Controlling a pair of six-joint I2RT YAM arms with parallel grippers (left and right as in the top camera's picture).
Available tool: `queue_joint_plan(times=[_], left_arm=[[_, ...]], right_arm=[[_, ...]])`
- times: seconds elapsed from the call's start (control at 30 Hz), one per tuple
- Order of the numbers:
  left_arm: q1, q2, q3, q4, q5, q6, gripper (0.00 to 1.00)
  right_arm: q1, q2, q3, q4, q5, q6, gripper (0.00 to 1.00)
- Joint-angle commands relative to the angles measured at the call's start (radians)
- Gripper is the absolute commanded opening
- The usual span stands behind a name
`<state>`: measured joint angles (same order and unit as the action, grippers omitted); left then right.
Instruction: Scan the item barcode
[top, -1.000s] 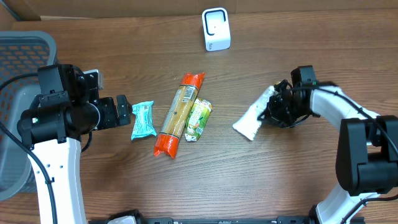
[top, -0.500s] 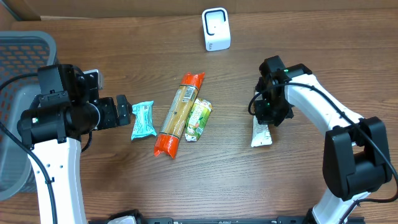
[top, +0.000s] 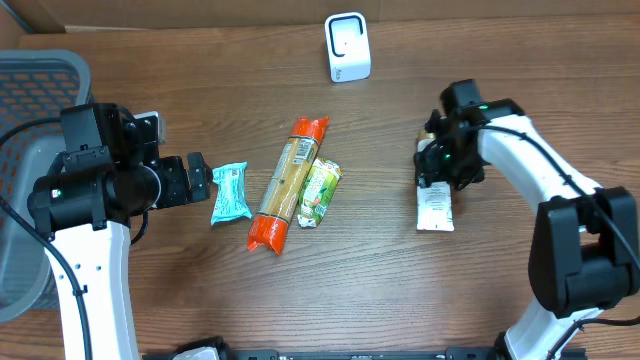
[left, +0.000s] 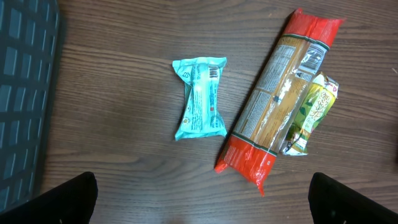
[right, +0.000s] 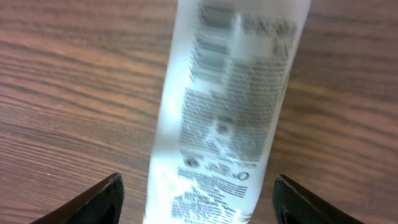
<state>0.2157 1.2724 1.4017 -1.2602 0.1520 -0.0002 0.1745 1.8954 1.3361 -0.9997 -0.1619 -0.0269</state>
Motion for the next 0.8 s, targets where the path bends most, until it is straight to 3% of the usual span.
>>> queue_joint_plan(times=[0.0,0.47,0.6,0.77], left_arm=[[-0.007,-0.003,0.020,0.003,-0.006,0.004,1.00],[-0.007,-0.003,0.020,0.003,-0.006,0.004,0.99],[-0.007,-0.003,0.020,0.003,-0.006,0.004,1.00],[-0.007,-0.003,0.020,0.003,-0.006,0.004,1.00]], right_arm=[[-0.060,0.023,-0.046,0.028,-0.133,-0.017,0.78],[-0.161,0.034,-0.330,0.263,-0.460,-0.018,0.77],[-0.150,0.034,-0.424,0.399,-0.481,0.076,0.75],[-0.136,0.035,-0.516,0.547,-0.480,0.170,0.63]])
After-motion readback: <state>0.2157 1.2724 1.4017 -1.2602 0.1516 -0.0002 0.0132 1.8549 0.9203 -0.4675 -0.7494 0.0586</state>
